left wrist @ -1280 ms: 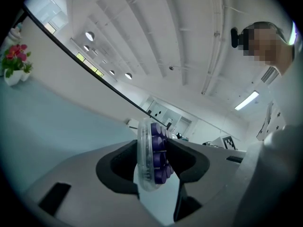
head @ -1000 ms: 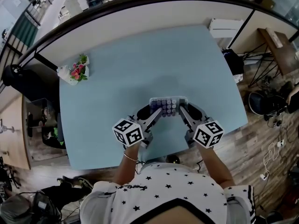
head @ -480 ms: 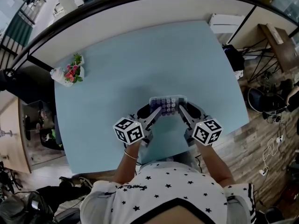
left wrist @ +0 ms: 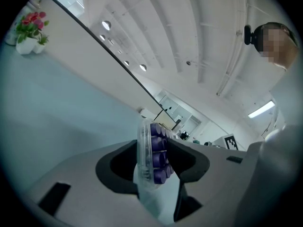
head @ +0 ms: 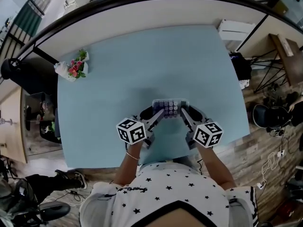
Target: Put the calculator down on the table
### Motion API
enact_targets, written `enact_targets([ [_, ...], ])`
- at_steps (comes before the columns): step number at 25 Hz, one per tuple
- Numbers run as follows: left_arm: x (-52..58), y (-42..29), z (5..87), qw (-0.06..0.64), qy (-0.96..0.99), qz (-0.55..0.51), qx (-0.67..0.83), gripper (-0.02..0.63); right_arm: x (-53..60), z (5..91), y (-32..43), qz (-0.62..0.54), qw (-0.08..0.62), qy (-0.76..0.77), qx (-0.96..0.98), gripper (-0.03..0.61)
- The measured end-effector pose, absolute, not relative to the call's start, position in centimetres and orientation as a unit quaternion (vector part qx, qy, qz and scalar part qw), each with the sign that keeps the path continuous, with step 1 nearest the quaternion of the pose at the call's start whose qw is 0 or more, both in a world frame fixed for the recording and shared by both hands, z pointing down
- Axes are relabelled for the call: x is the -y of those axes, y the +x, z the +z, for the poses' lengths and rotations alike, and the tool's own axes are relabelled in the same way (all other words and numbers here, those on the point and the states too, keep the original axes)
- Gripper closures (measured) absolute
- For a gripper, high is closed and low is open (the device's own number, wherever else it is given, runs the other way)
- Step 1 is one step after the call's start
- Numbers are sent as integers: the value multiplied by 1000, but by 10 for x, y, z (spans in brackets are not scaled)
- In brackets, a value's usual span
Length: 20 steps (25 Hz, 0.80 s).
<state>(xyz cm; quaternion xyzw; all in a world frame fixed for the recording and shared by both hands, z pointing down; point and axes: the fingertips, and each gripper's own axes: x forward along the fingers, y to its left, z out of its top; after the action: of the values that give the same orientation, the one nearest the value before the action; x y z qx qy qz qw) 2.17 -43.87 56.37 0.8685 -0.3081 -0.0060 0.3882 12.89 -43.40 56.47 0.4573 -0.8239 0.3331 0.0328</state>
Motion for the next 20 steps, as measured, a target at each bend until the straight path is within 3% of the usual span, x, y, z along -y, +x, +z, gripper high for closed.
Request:
enact_targets([
  [20,442,32,602,411,848,35,333,407,440,601,141,366,77,446,813,466],
])
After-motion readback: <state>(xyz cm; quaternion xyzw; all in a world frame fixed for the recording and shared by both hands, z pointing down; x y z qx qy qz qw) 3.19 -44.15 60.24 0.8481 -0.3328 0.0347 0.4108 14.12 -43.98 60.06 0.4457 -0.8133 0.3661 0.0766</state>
